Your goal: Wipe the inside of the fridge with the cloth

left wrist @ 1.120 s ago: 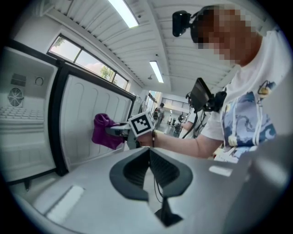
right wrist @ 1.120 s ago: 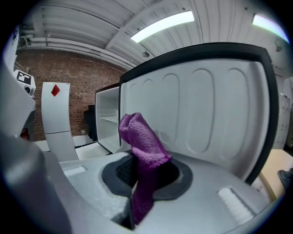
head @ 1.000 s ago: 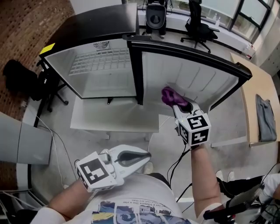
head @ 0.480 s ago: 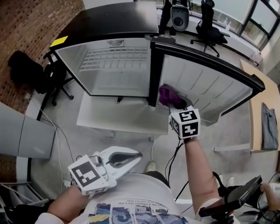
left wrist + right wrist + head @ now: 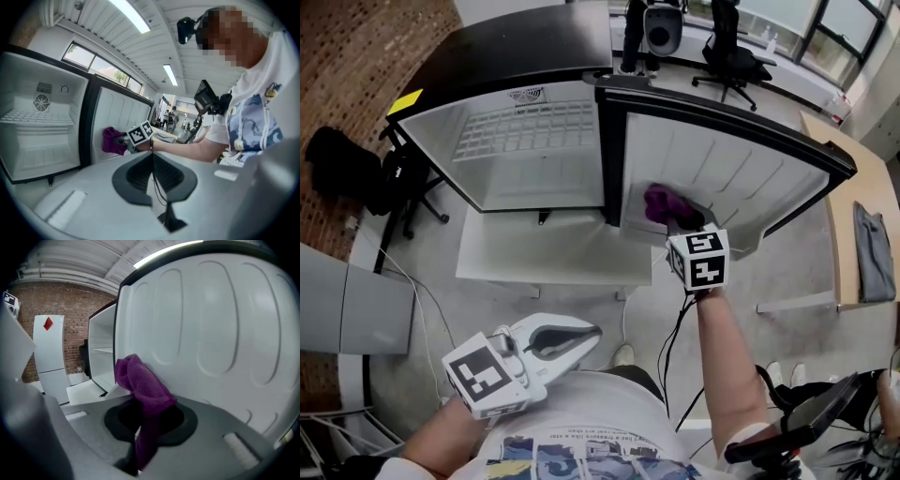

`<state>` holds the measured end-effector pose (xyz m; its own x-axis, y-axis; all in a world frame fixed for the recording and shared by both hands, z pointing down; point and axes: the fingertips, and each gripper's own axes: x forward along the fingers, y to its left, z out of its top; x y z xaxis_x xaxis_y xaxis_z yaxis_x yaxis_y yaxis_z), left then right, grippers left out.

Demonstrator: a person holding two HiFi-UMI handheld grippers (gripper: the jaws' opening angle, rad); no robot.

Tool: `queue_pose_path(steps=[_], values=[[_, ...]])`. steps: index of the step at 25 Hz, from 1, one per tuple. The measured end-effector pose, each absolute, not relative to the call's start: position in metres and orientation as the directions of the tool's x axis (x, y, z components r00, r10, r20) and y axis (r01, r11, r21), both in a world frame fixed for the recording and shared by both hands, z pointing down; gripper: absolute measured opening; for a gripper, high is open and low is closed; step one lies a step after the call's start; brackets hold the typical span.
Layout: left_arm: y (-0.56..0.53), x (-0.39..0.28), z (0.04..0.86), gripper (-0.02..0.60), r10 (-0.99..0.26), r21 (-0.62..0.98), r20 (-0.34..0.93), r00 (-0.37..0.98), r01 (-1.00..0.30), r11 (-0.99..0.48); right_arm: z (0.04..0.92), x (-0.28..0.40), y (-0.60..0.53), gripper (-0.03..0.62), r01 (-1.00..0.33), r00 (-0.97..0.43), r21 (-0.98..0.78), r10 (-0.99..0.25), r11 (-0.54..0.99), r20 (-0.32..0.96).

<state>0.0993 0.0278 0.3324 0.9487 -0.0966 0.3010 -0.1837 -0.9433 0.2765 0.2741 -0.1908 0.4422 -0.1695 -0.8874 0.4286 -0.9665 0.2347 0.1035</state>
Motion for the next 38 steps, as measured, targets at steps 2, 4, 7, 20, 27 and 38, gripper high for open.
queue_pose_path(steps=[2,4,7,20,27,38], values=[[0.03,0.106,0.33,0.006,-0.078,0.277,0.298,0.951,-0.165,-0.947,0.443,0.285,-0.187,0.052,-0.971,-0.149,0.108,-0.891,0.214,0.429],[0.031,0.113,0.33,0.006,-0.062,0.274,0.297,0.953,-0.147,-0.951,0.443,0.298,-0.183,0.052,-0.975,-0.126,0.112,-0.894,0.192,0.43],[0.034,0.121,0.334,0.006,-0.042,0.264,0.301,0.953,-0.126,-0.956,0.444,0.318,-0.174,0.052,-0.98,-0.092,0.118,-0.897,0.158,0.432],[0.048,0.168,0.338,0.006,0.036,0.267,0.288,0.957,-0.044,-0.963,0.448,0.411,-0.132,0.052,-0.985,0.066,0.172,-0.884,0.016,0.463],[0.053,0.189,0.346,0.006,0.065,0.278,0.28,0.958,-0.017,-0.96,0.445,0.441,-0.114,0.052,-0.978,0.123,0.208,-0.875,-0.027,0.468],[0.061,0.208,0.339,0.006,0.112,0.314,0.29,0.951,0.016,-0.949,0.424,0.449,-0.09,0.052,-0.971,0.147,0.235,-0.889,-0.046,0.433]])
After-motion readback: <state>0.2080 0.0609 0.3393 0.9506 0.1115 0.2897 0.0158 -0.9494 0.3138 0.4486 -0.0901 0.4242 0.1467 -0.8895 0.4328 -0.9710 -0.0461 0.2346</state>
